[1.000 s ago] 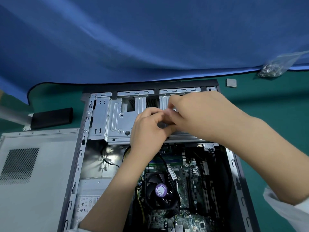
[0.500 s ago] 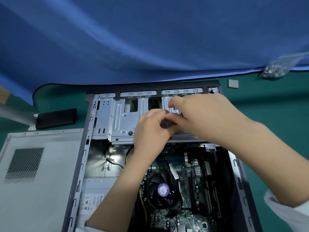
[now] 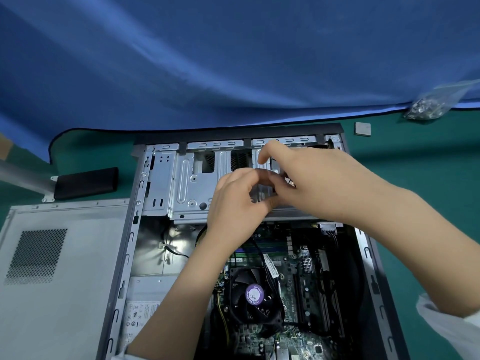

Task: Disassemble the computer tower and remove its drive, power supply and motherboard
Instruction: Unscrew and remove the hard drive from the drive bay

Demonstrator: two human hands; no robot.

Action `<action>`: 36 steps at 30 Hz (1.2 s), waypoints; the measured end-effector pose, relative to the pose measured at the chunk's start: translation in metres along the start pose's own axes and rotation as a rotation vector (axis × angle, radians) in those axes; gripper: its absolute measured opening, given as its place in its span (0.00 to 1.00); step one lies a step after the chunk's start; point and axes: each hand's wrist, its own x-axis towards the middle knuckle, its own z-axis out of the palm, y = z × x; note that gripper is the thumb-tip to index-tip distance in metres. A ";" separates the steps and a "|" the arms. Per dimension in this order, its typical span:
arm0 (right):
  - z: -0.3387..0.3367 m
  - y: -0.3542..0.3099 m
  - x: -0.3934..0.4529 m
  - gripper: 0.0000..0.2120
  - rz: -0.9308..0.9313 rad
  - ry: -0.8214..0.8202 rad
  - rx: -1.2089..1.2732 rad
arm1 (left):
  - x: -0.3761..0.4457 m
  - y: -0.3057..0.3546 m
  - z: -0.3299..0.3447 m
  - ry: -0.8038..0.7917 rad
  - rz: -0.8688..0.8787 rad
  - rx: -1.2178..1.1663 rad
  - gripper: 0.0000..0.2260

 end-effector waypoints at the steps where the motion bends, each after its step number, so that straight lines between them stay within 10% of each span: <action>1: -0.001 0.001 -0.001 0.09 -0.008 -0.026 0.037 | -0.001 -0.002 -0.001 -0.028 0.011 -0.013 0.07; 36: 0.001 0.001 0.003 0.07 0.152 -0.009 0.059 | 0.001 -0.001 0.003 -0.005 0.016 0.071 0.11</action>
